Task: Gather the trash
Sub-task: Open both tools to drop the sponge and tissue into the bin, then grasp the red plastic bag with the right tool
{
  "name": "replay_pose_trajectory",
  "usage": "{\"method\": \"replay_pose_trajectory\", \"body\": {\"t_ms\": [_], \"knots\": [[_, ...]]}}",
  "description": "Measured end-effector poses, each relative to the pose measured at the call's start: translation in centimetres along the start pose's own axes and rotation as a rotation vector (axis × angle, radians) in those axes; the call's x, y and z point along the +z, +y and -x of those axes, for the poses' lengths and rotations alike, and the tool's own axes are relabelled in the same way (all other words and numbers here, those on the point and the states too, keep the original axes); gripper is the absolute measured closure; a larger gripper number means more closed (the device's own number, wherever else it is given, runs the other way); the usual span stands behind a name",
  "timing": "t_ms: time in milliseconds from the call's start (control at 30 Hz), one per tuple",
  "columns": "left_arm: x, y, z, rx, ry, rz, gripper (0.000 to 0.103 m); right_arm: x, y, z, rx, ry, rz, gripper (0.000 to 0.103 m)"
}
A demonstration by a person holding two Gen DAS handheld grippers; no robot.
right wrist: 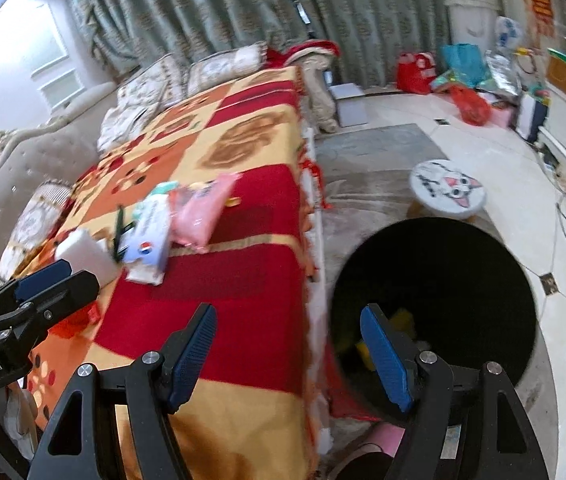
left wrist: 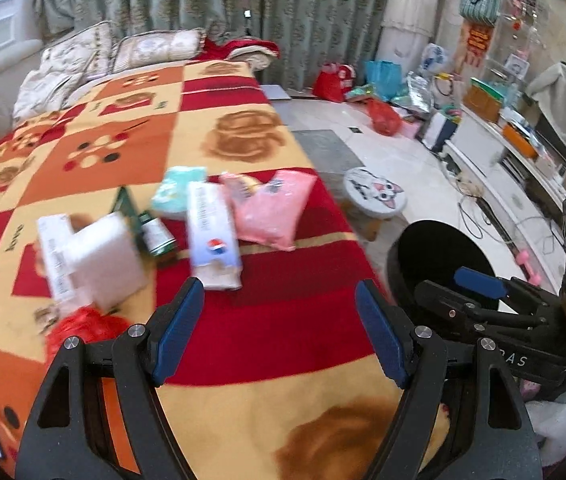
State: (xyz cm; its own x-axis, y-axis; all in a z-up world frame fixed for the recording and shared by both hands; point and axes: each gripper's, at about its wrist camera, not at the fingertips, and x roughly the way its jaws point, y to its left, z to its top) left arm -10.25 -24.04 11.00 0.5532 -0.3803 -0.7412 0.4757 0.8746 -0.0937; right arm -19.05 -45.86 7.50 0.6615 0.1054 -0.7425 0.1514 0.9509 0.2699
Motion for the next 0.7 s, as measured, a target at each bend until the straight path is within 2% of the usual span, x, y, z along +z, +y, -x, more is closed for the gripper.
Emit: {"method": "replay_pose_trajectory", "body": {"t_ms": [367, 467, 700], "knots": [[-2.2, 8.7, 3.3, 0.093, -0.010, 0.119, 0.025, -0.3, 6.7, -2.4, 0.121, 0.038, 0.101, 0.031], [-2.8, 11.5, 3.9, 0.141, -0.016, 0.156, 0.025, -0.4, 8.8, -3.4, 0.140, 0.059, 0.138, 0.031], [-4.1, 16.4, 5.2, 0.192, -0.006, 0.233, 0.025, -0.7, 12.7, -5.0, 0.221, 0.110, 0.168, 0.031]]}}
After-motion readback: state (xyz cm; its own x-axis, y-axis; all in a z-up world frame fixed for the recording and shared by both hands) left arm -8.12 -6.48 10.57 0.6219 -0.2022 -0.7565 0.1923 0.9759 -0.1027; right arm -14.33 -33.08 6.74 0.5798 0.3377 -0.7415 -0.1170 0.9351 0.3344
